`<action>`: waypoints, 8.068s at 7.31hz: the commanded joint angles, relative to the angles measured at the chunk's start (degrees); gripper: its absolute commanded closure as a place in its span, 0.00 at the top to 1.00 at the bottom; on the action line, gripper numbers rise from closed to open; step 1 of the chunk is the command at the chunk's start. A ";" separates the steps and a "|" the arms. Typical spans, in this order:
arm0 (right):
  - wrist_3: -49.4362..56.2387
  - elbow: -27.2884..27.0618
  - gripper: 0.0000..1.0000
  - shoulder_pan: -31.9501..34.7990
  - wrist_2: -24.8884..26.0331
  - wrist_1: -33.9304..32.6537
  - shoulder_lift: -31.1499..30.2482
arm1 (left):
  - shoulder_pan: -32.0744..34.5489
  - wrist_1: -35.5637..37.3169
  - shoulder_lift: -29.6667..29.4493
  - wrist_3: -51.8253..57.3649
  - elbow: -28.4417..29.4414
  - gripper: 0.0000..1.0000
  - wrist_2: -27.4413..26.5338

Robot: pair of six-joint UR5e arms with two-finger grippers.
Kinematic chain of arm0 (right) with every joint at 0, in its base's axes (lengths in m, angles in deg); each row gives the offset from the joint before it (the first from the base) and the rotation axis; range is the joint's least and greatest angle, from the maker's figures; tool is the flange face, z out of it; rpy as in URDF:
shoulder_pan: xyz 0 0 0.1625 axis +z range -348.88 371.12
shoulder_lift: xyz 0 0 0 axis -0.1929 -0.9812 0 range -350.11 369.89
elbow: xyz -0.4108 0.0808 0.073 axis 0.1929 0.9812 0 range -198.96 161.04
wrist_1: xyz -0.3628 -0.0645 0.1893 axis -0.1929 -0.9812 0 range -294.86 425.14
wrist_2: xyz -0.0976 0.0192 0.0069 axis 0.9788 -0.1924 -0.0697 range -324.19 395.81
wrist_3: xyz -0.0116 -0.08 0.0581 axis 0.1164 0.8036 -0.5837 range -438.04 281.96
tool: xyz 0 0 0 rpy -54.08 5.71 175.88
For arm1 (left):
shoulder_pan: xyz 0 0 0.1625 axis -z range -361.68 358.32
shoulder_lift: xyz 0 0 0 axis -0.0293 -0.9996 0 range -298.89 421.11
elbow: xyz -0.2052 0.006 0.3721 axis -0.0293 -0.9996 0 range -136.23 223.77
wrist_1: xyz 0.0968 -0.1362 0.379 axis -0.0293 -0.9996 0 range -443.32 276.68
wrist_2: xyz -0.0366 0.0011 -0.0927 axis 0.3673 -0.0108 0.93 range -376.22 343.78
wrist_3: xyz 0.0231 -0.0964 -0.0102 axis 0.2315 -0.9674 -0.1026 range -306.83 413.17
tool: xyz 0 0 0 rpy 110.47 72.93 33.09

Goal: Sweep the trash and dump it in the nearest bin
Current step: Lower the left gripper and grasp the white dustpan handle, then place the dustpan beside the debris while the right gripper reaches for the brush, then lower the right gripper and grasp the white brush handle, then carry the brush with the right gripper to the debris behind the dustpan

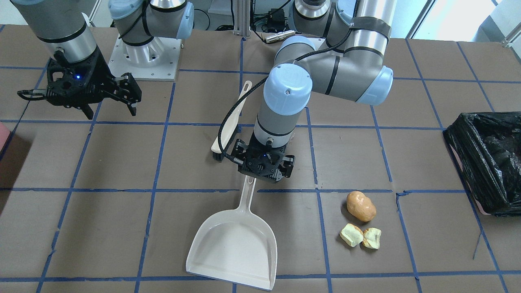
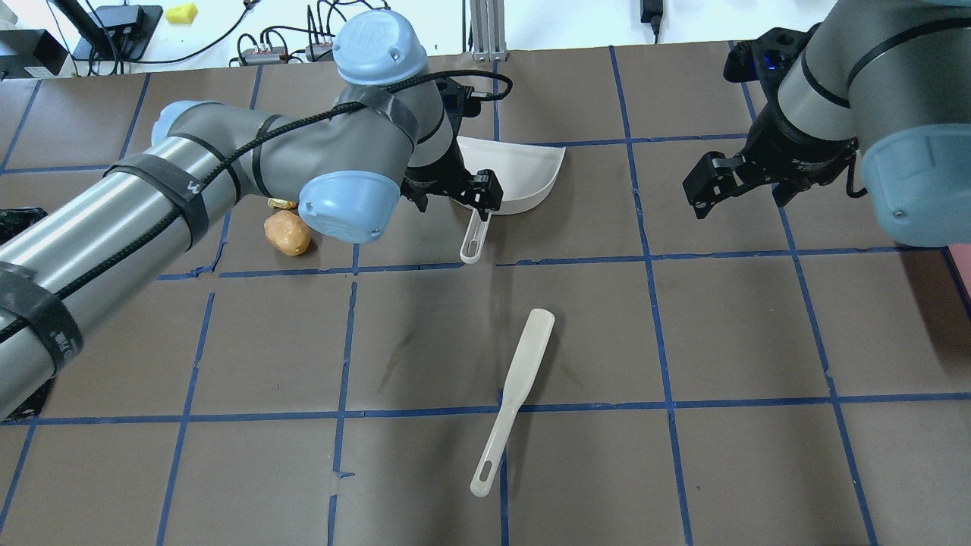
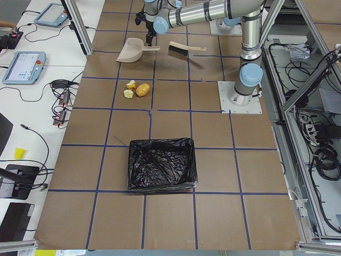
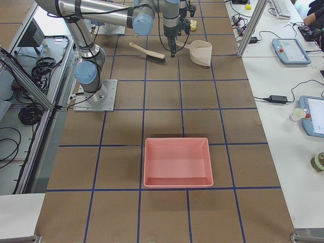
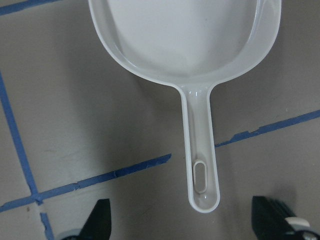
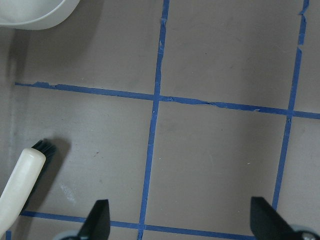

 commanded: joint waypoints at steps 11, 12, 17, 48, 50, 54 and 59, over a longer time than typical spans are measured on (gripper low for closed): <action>-0.11 -0.02 1.00 0.09 -0.12 0.09 -0.06 | 0.84 13.51 -3.23 -0.42 -4.73 0.07 2.29; -0.89 -0.10 1.00 0.52 -0.29 0.09 -0.41 | -1.17 12.29 -2.00 -0.25 -4.73 0.07 2.49; -14.55 -8.19 0.98 6.48 0.14 -4.21 -5.95 | -17.33 -6.93 10.99 24.55 -2.96 0.07 1.26; -84.48 -22.78 0.80 56.78 25.72 -39.55 15.67 | -49.97 -16.72 -8.85 116.56 12.94 0.07 -6.92; -83.70 -22.78 0.53 56.69 25.81 -39.55 15.76 | -49.97 -16.72 -8.85 116.47 12.94 0.07 -6.92; -82.11 -22.78 0.14 56.60 23.27 -39.73 15.32 | -49.97 -16.63 -8.76 116.38 12.85 0.07 -6.92; -72.29 -13.15 0.14 53.62 21.52 -37.02 15.67 | -49.79 -16.28 -8.41 114.01 12.85 0.07 -6.83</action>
